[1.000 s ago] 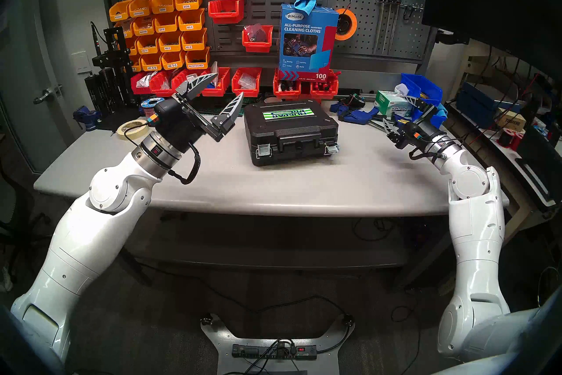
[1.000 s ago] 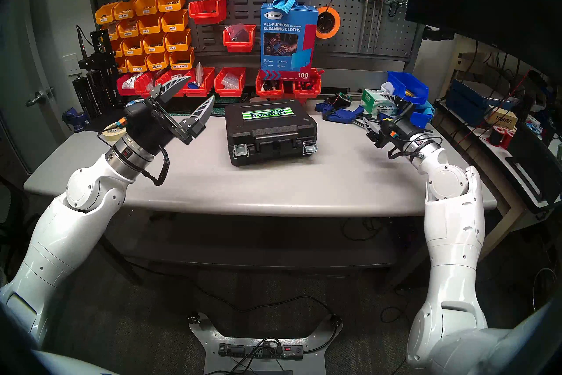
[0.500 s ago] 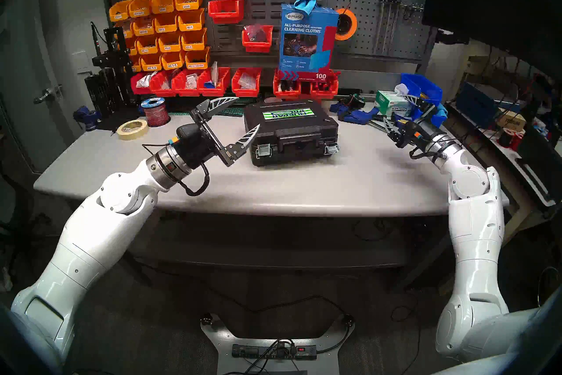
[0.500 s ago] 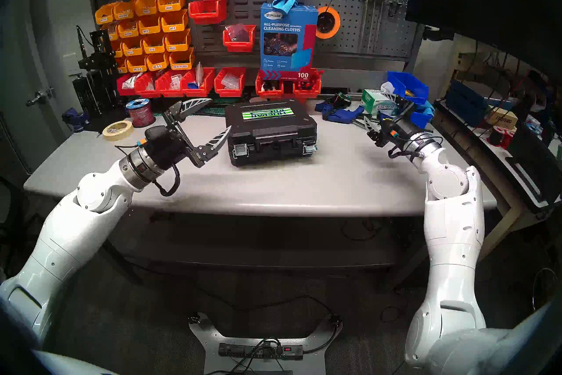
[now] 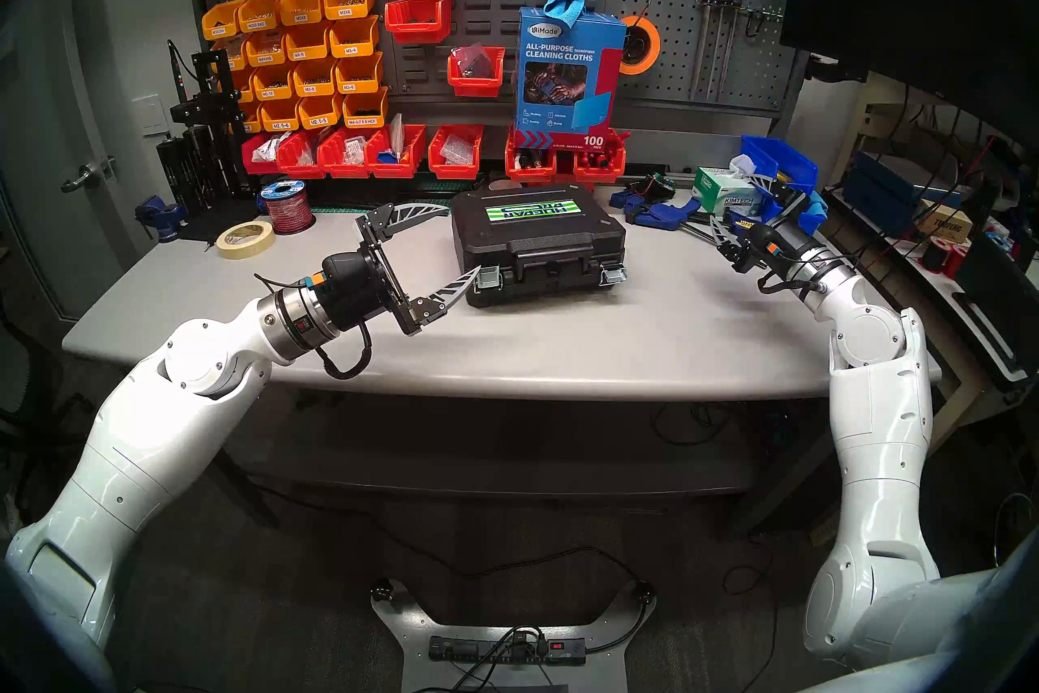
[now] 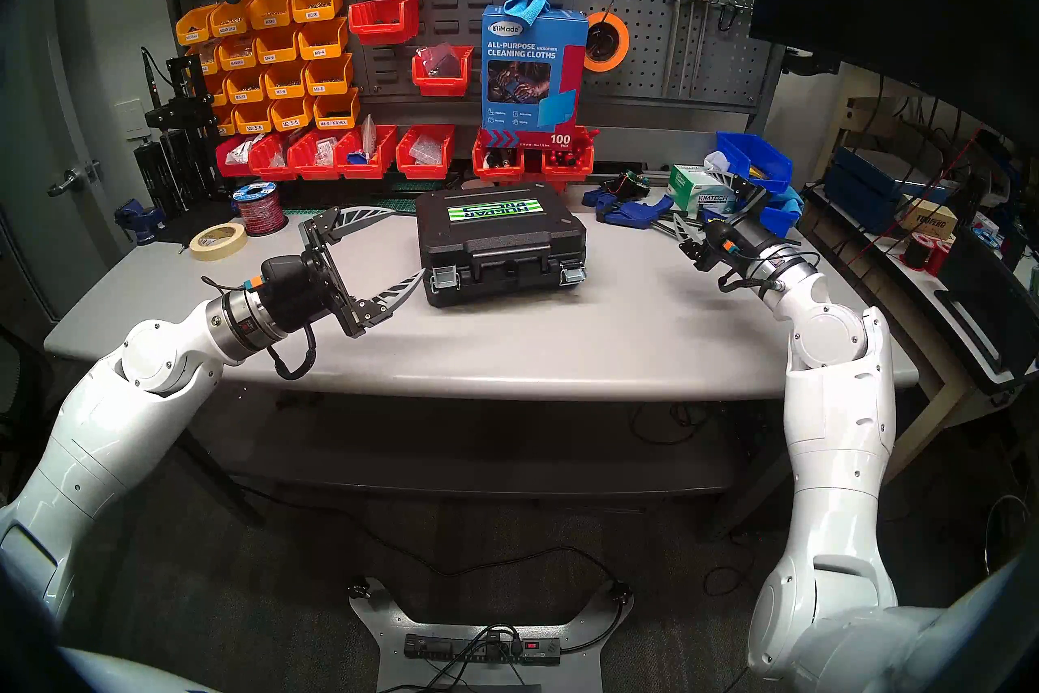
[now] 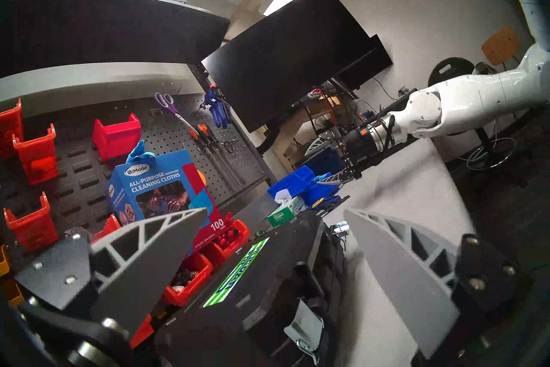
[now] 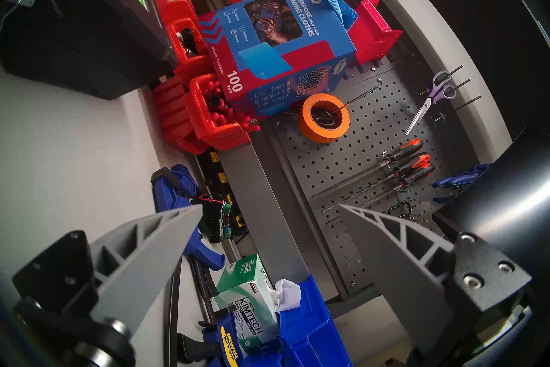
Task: Open the tool box
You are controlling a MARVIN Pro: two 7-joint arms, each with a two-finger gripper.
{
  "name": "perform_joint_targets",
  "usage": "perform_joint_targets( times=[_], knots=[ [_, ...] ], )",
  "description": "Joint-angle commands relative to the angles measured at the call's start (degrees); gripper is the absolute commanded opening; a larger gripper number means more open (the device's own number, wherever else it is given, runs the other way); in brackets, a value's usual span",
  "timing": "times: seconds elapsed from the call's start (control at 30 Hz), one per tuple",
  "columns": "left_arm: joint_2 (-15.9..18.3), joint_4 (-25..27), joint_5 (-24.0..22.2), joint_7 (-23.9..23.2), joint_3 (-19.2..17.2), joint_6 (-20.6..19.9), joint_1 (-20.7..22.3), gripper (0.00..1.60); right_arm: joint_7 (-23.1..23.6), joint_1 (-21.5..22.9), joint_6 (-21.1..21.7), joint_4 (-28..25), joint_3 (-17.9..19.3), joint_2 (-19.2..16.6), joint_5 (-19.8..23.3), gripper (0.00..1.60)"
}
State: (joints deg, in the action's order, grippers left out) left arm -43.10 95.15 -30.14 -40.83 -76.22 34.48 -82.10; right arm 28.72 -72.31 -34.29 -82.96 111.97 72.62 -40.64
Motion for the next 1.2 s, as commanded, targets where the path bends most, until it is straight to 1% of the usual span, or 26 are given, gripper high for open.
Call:
perform_joint_targets(
  times=[0.0,0.27,0.37,0.5,0.67,0.8,0.87,0.93,0.97,1.03,1.17],
  knots=[
    [-0.4,-1.3,4.8,2.9,-0.8,-0.7,1.1,1.6,-0.1,0.9,0.2,-0.7,0.1,-0.1,0.0,1.6],
    [-5.1,-5.0,11.8,6.2,1.1,-2.6,6.9,1.6,-0.1,1.0,0.1,-0.7,0.1,-0.1,0.0,1.6],
    [-6.6,-6.0,13.3,6.7,1.5,-3.2,8.9,1.6,-0.1,1.0,0.0,-0.7,0.1,-0.1,0.0,1.6],
    [-7.1,-7.0,13.6,5.9,2.4,-2.8,10.9,1.6,-0.1,1.0,0.0,-0.7,0.2,0.0,0.0,1.6],
    [-6.1,-6.6,12.8,4.1,2.8,-1.7,11.3,1.6,0.0,1.0,0.0,-0.7,0.2,0.0,-0.1,1.6],
    [-3.4,-5.7,10.4,-0.2,2.8,0.3,10.2,1.6,0.0,1.0,0.0,-0.7,0.2,0.0,-0.1,1.6],
    [-2.9,-5.4,10.0,-0.9,2.6,0.5,9.9,1.6,0.0,1.0,0.0,-0.7,0.2,0.0,-0.1,1.6],
    [-1.0,-4.9,8.6,-3.8,2.5,1.4,9.0,1.6,0.0,1.0,0.0,-0.7,0.2,0.0,-0.1,1.6],
    [-1.0,-4.9,8.6,-3.8,2.5,1.4,9.0,1.6,0.0,1.0,0.0,-0.7,0.2,0.0,-0.1,1.6],
    [-0.3,-5.6,8.2,-5.8,2.4,2.7,8.6,1.6,0.0,1.0,0.0,-0.7,0.3,0.1,-0.1,1.6],
    [-0.6,-6.5,8.5,-6.5,2.5,3.5,8.8,1.6,0.1,1.0,0.1,-0.7,0.3,0.1,-0.1,1.6]
  ],
)
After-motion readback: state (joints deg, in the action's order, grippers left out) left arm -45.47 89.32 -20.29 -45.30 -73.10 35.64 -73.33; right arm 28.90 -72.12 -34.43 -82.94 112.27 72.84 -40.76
